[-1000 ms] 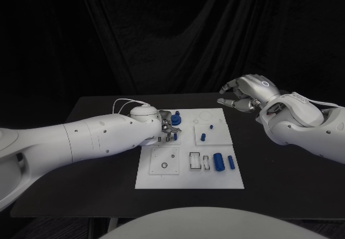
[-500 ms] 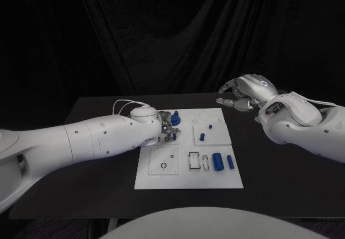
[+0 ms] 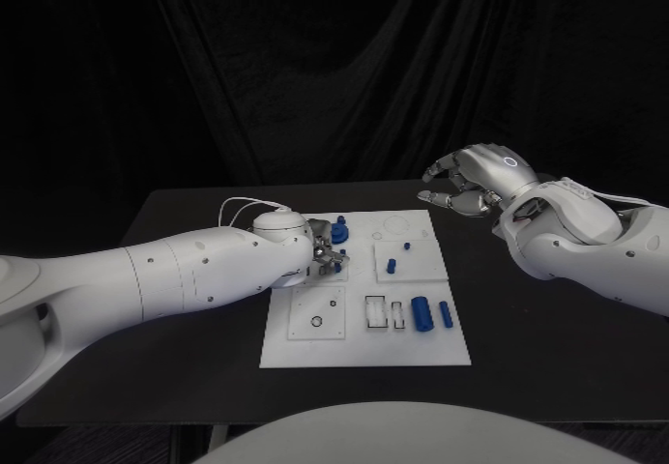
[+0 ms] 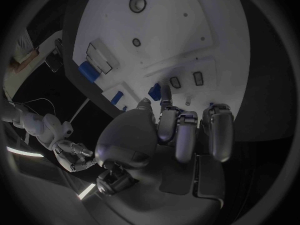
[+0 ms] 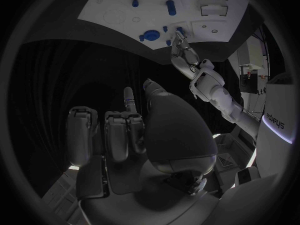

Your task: Assemble the parts on the task board

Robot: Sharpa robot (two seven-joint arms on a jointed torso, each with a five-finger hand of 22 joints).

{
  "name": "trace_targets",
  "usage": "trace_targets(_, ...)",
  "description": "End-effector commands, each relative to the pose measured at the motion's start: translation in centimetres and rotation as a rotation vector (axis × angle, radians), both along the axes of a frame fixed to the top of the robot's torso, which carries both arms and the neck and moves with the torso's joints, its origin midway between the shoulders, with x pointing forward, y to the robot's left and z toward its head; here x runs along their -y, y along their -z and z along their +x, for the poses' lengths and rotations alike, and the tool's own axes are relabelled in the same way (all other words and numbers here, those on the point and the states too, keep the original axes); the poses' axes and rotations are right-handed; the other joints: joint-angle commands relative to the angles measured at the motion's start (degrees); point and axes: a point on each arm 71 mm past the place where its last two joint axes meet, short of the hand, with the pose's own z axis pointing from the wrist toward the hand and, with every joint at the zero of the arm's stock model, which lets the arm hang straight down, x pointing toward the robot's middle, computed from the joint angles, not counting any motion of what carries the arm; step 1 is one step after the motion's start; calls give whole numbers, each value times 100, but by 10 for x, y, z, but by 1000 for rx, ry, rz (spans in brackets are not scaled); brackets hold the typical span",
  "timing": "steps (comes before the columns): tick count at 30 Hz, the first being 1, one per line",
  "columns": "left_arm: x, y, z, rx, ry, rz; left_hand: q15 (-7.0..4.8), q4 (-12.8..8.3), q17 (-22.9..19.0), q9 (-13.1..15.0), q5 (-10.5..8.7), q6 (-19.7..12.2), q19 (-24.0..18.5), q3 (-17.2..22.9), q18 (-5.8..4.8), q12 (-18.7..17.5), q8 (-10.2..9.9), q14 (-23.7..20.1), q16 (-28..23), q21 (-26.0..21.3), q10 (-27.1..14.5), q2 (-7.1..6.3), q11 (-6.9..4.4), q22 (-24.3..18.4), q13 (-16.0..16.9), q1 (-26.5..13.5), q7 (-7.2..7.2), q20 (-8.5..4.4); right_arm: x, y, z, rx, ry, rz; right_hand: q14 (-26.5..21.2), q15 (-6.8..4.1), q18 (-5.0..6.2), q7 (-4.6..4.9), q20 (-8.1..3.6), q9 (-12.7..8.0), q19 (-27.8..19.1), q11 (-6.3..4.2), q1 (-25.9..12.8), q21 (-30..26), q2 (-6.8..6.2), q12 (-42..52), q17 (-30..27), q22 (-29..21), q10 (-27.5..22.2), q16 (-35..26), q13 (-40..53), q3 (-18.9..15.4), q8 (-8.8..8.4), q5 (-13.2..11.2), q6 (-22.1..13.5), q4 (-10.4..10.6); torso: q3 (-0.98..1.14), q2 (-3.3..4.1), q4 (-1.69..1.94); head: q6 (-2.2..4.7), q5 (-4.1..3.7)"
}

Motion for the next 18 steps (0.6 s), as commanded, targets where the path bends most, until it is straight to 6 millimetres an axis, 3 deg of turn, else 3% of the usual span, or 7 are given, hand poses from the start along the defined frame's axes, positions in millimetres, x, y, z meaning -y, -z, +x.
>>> trace_targets(1, 2, 1, -1, -2, 10, -7, -29, -2, 1506, -4, 38, 34, -16, 35, 56, 812, -18, 599, 15, -27, 978, 4, -320, 273, 2175, 63, 6, 3, 0, 0, 0, 4, -1, 1, 588, 45, -34, -12, 42, -9, 320, 41, -52, -20, 4, 15, 1510, 1314, 618, 17, 1509, -4, -25, 4, 37, 13, 1, -3, 5, -1, 1)
trace_targets(18, 5, 5, 0, -8, 20, -11, -34, -35, 1506, 2, 184, 40, -38, 138, 64, 812, -111, 599, 15, -55, 978, -1, -325, 247, 2175, 153, 1, -2, 0, 1, 0, 2, -3, -1, 588, 46, -34, -15, 44, -16, 319, 41, -65, -23, 8, 15, 1510, 1313, 618, 17, 1509, -8, -34, 2, 45, 4, 3, -5, 7, -1, -22)
